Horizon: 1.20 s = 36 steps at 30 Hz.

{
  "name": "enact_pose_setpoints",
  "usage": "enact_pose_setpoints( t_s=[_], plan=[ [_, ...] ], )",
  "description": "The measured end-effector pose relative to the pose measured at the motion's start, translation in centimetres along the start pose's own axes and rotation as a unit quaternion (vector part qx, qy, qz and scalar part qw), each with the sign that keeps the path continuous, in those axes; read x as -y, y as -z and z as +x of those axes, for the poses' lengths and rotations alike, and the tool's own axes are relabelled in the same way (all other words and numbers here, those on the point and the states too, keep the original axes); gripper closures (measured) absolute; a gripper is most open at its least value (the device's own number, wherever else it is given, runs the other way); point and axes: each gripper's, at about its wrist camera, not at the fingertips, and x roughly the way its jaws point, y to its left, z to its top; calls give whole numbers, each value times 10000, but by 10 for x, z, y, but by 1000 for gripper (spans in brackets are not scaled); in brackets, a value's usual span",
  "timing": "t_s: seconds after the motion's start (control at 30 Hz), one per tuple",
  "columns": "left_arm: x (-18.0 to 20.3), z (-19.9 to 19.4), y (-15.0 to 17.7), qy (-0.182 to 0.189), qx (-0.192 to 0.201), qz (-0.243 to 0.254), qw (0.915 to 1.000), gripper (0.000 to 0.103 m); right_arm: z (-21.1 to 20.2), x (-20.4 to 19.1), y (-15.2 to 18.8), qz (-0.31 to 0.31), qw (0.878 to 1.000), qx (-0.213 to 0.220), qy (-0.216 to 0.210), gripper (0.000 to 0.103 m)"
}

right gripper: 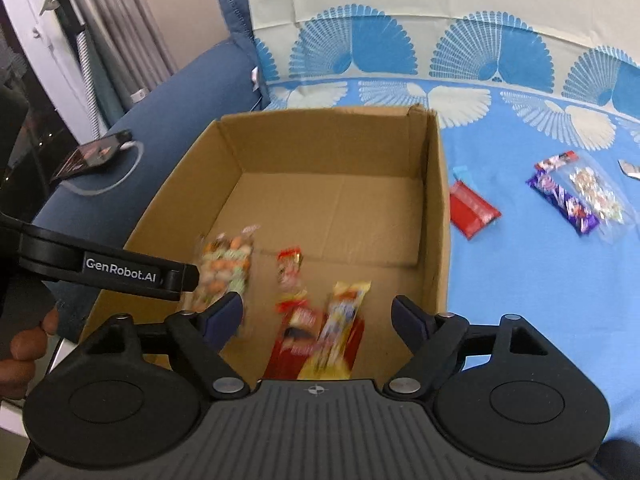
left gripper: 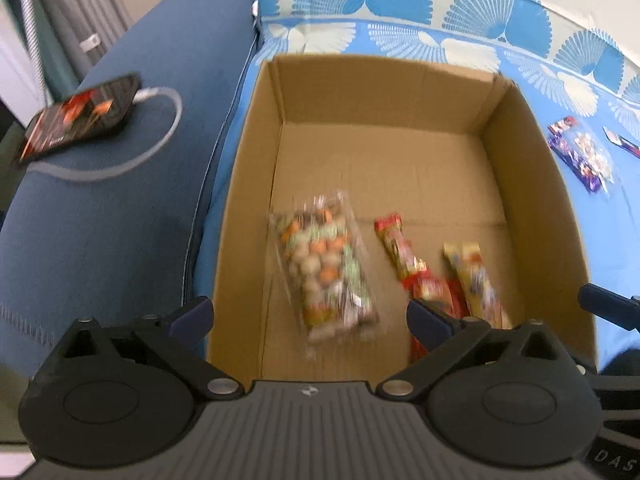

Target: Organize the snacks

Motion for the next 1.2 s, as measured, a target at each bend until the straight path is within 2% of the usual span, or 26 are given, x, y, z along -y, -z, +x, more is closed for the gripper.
enact_pose_setpoints(
  t_s=[0.2,0.43,0.7,1.2],
  plan=[
    [3,-28,39,35,-32,-128,9999,0,-34,-16,26,-120,9999,27,66,13],
    [6,-64,70,50,286,-74,9996,0,-78,-23,38,-188,9983,484,273,12],
    [-1,-93,87,9,684,-205,9974,0,-113,-39,57,-394,9946,887,367,10],
    [0,-119,106,68,988,-165,9949,0,-145,-54,73,-625,9886,1298,440,8]
  ],
)
